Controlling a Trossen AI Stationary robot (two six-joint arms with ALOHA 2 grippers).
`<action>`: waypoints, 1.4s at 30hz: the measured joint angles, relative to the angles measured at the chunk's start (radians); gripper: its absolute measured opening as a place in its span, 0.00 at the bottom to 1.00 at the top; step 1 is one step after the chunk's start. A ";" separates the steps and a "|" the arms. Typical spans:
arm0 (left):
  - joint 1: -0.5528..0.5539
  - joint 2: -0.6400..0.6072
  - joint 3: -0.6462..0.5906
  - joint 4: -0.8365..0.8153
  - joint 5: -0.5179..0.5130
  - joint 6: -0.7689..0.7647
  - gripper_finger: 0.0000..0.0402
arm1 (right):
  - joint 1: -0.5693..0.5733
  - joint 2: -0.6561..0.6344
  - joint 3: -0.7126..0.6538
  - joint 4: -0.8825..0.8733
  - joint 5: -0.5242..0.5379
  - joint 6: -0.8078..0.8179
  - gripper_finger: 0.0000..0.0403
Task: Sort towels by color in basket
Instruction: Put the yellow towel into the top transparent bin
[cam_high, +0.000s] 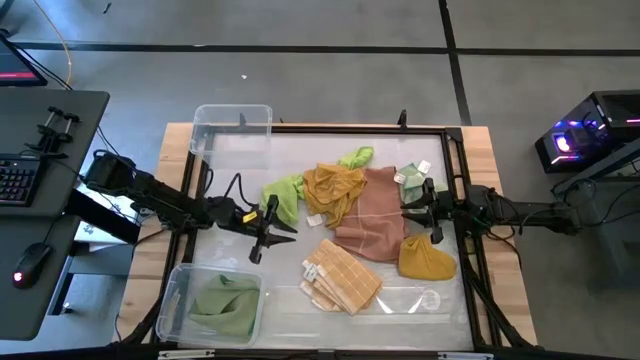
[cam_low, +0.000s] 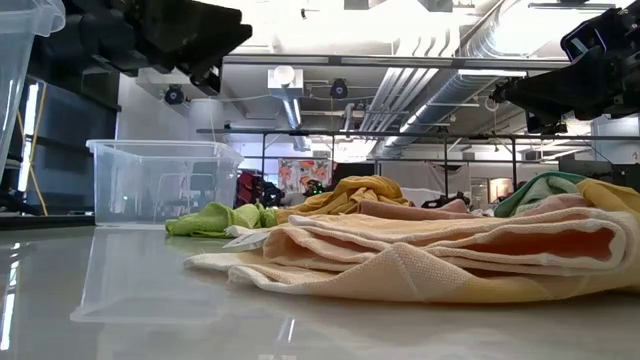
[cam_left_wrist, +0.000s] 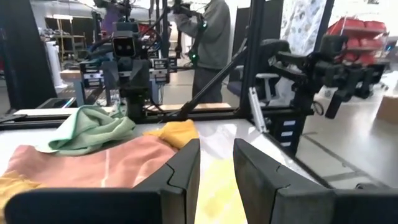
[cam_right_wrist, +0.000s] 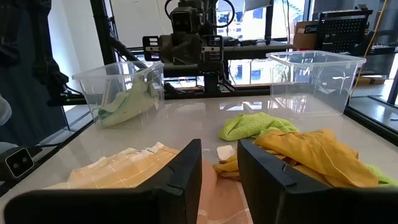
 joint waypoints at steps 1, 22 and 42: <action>-0.003 0.000 0.000 0.007 0.000 0.000 0.21 | 0.000 0.000 0.000 0.000 0.000 0.000 0.24; 0.204 0.357 0.560 -0.519 -0.009 0.043 0.46 | 0.000 0.000 0.000 0.000 0.000 0.000 0.24; 0.285 0.707 0.935 -1.033 -0.385 -0.052 0.55 | 0.000 0.001 0.000 0.000 0.000 0.000 0.24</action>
